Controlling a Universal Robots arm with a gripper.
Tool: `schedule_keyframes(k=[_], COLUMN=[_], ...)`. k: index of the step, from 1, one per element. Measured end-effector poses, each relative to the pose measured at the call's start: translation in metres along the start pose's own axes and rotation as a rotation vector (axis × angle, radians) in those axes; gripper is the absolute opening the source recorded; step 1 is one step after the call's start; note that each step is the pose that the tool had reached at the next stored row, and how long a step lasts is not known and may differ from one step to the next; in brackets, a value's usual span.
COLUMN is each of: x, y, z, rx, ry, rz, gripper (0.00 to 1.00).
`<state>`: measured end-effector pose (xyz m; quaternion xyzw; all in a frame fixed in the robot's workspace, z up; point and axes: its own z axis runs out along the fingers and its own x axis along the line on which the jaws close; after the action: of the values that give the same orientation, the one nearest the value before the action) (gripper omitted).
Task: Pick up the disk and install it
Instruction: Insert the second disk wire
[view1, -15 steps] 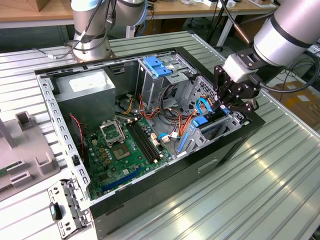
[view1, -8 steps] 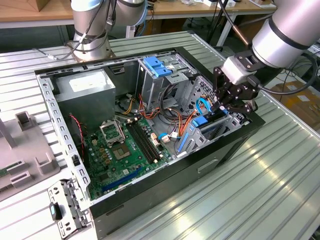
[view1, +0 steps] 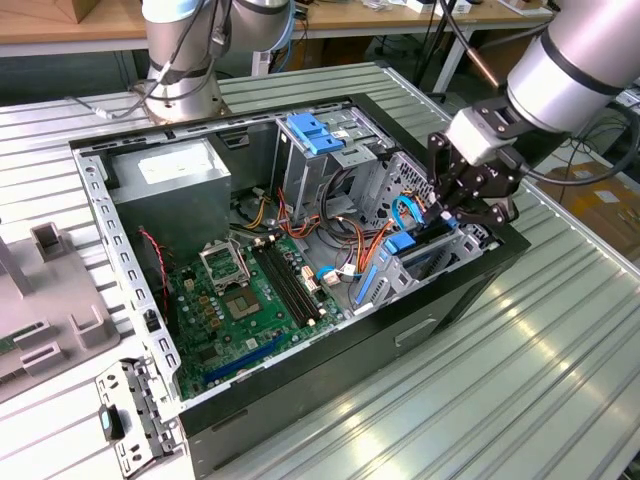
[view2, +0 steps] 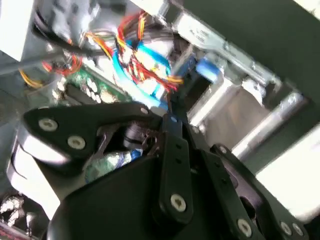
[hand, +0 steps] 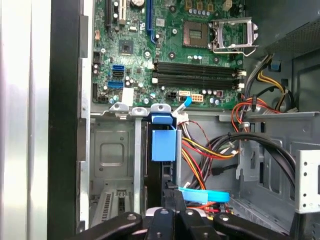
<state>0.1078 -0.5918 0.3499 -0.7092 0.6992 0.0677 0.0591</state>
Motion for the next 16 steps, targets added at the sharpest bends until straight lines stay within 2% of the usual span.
schedule_keyframes(k=[4, 5, 7, 8, 10, 12, 16], x=[-0.0006, -0.0008, -0.0013, -0.002, -0.0031, -0.0045, -0.0068], y=[-0.0003, -0.0004, -0.001, -0.0013, -0.0018, -0.0026, -0.0056], z=[-0.0035, -0.0036, -0.0036, -0.0035, -0.0035, -0.0056, -0.0113], rx=[-0.0001, -0.0002, -0.0004, -0.0007, -0.0008, -0.0008, -0.0009], ry=[0.0003, 0.0033, 0.014, 0.0233, 0.0313, 0.0357, 0.0376], rz=[-0.001, -0.001, -0.001, -0.001, -0.001, -0.002, -0.002], gripper=[0.11, 0.11, 0.11, 0.11, 0.11, 0.11, 0.11])
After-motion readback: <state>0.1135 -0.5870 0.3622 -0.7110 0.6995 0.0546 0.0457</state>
